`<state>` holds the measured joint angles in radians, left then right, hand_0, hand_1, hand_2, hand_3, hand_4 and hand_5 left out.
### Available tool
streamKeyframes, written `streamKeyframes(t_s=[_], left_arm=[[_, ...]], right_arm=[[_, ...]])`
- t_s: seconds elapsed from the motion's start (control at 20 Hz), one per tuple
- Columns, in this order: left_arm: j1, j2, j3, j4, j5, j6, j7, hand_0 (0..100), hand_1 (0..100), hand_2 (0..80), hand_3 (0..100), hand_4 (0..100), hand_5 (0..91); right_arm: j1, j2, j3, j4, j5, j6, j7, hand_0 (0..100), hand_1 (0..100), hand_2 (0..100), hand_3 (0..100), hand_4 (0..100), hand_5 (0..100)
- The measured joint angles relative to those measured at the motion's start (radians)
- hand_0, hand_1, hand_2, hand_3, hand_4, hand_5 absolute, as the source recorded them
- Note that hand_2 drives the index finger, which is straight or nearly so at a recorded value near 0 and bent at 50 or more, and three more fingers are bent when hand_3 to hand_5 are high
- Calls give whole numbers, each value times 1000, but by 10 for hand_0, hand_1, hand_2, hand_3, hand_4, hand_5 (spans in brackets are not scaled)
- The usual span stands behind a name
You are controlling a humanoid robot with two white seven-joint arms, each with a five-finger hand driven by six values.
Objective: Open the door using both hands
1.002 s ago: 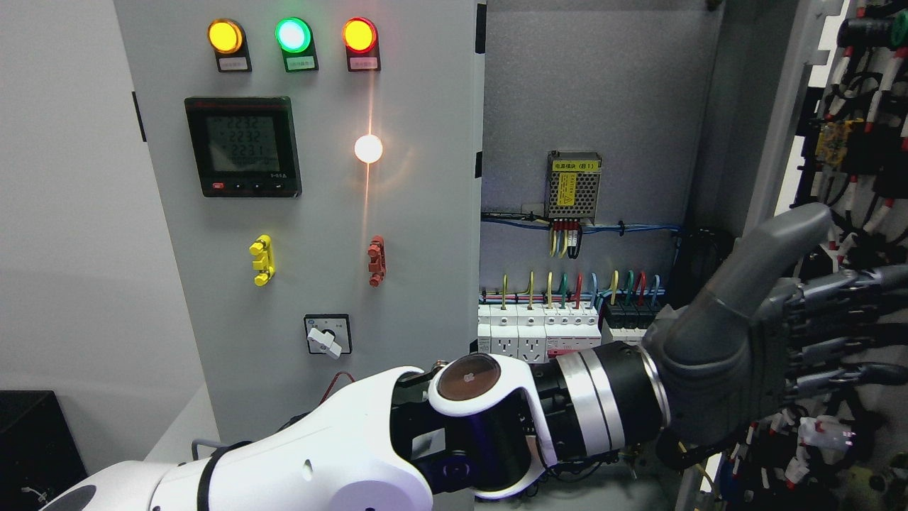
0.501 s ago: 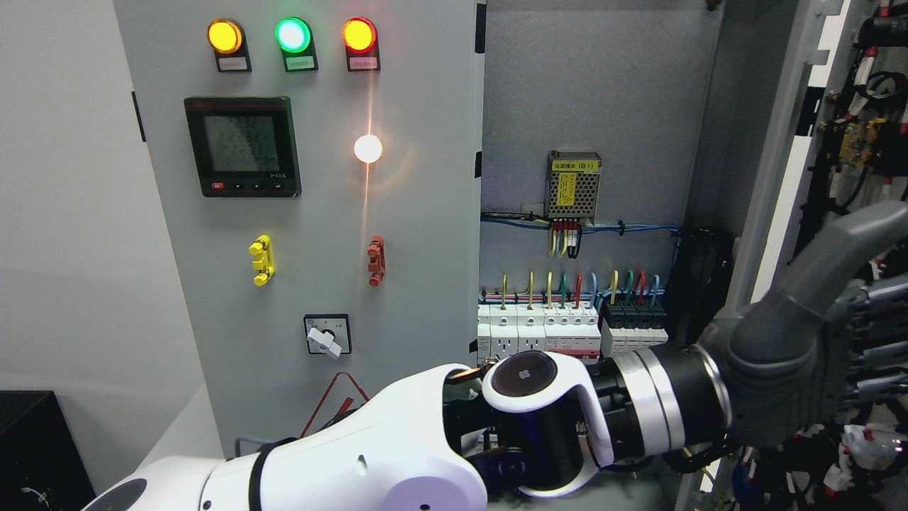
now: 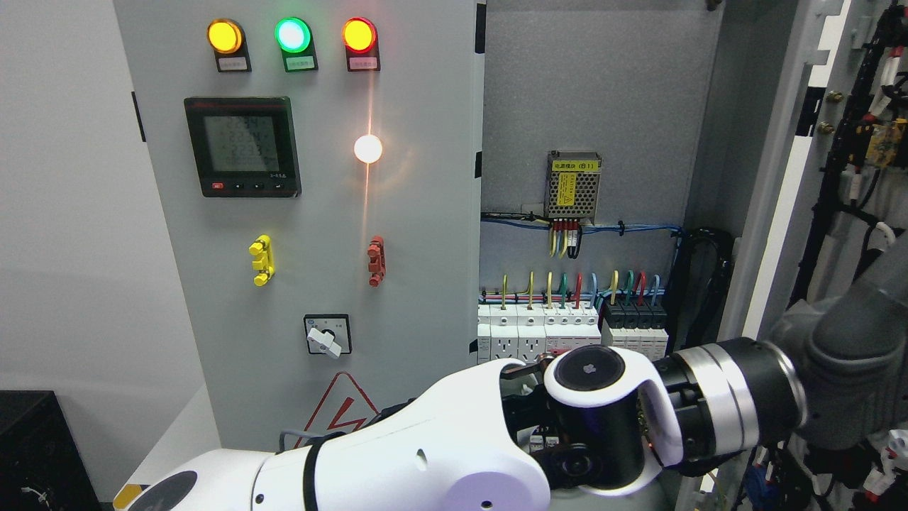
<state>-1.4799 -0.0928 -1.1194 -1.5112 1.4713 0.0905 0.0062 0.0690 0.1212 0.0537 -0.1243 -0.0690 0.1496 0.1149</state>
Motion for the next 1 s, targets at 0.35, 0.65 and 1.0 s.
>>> streamKeyframes(t_s=[0.35, 0.65, 1.0], left_arm=[[-16, -43, -5, 45, 0, 0, 0, 0, 0, 0, 0, 0, 0], [-32, -65, -14, 70, 1, 0, 0, 0, 0, 0, 0, 0, 0], [-40, -80, -24, 88, 2, 0, 0, 0, 0, 0, 0, 0, 0]], right_arm=[[0, 0, 0, 0, 0, 0, 0, 0, 0, 0, 0, 0, 0], [0, 0, 0, 0, 0, 0, 0, 0, 0, 0, 0, 0, 0], [0, 0, 0, 0, 0, 0, 0, 0, 0, 0, 0, 0, 0]])
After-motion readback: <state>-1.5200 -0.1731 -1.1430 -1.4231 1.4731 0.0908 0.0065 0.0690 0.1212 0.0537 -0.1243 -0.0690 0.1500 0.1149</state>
